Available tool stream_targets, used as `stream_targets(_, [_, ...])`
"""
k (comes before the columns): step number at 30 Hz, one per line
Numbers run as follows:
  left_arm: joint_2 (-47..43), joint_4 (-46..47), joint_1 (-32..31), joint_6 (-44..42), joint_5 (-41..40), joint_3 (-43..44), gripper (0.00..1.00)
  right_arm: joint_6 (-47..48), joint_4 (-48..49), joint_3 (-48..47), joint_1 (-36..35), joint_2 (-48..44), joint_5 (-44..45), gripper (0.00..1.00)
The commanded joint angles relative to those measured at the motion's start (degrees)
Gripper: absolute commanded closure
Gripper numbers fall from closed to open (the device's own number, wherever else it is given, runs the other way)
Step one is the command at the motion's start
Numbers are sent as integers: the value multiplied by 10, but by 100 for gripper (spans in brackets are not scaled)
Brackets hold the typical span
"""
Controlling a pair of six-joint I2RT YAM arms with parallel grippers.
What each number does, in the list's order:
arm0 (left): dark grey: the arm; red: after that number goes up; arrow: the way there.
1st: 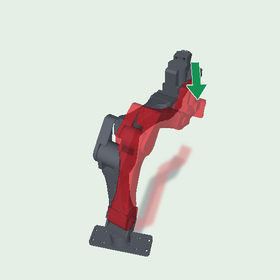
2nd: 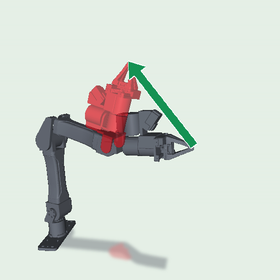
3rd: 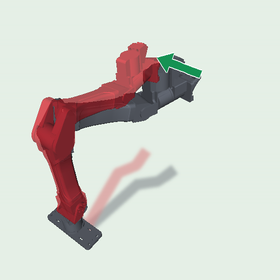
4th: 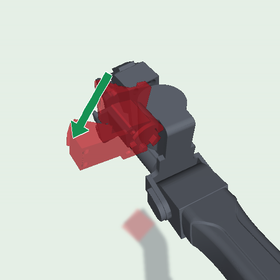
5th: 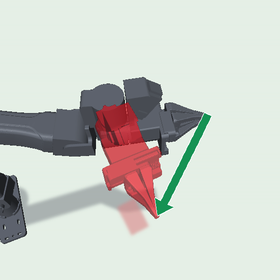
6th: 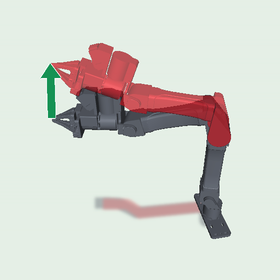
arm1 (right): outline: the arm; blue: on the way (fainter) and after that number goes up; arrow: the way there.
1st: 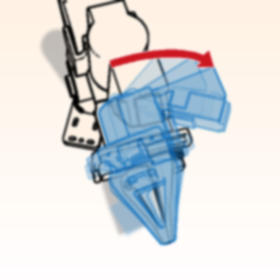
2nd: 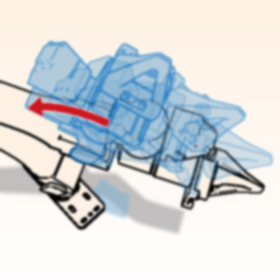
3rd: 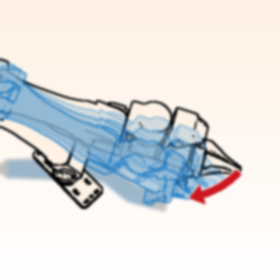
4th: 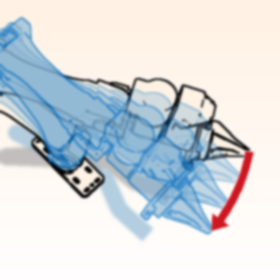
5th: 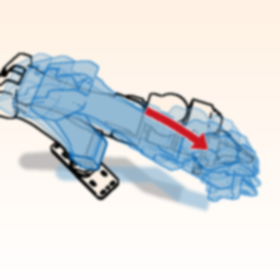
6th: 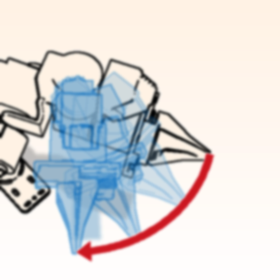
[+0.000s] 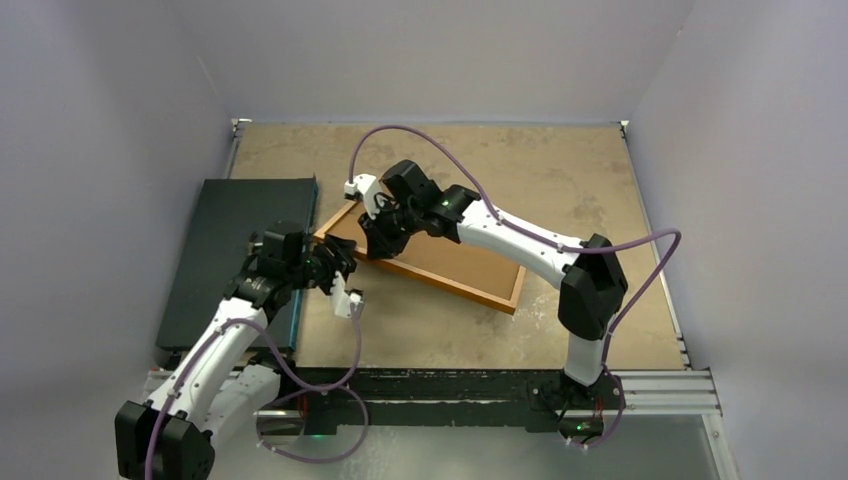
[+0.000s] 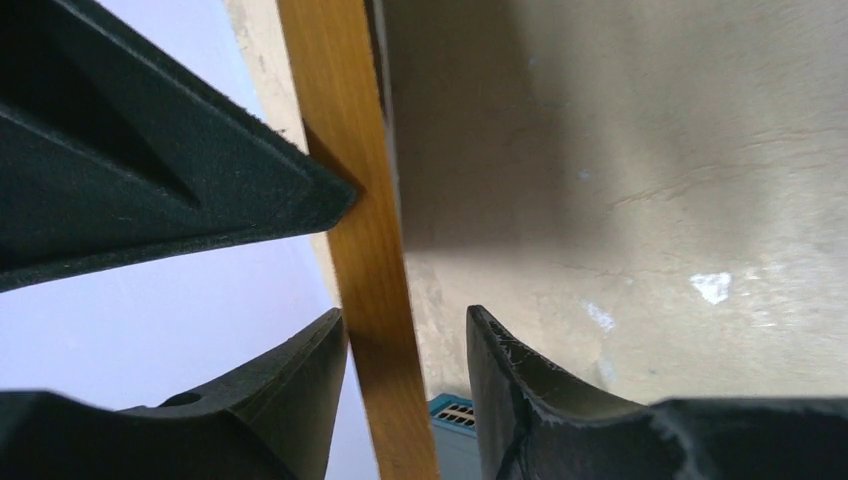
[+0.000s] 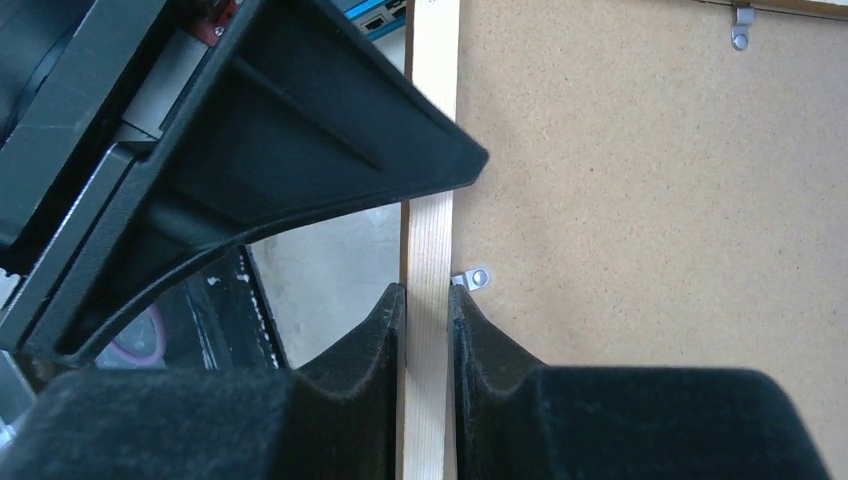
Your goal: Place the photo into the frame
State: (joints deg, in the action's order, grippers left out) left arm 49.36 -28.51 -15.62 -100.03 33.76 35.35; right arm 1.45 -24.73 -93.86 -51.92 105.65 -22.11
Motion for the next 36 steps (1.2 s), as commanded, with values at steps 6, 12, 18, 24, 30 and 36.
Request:
stream_targets(6, [37, 76, -14, 78, -32, 51, 92, -1, 9, -35, 7, -51, -20, 80])
stream_targets(12, [45, 71, -15, 120, -22, 77, 100, 37, -16, -19, 12, -103, 49, 42])
stream_targets(18, [72, 45, -15, 198, -6, 139, 100, 136, -30, 52, 8, -195, 168, 2])
stream_targets(24, [95, 16, -15, 239, 9, 188, 100, 189, -79, 107, -4, -241, 211, 1])
stream_targets(30, [121, -43, -15, 231, 18, 245, 100, 248, -91, 150, -37, -268, 270, 1])
stream_targets(36, [123, -61, -15, 231, 20, 258, 100, 291, -52, 169, -48, -237, 361, 1])
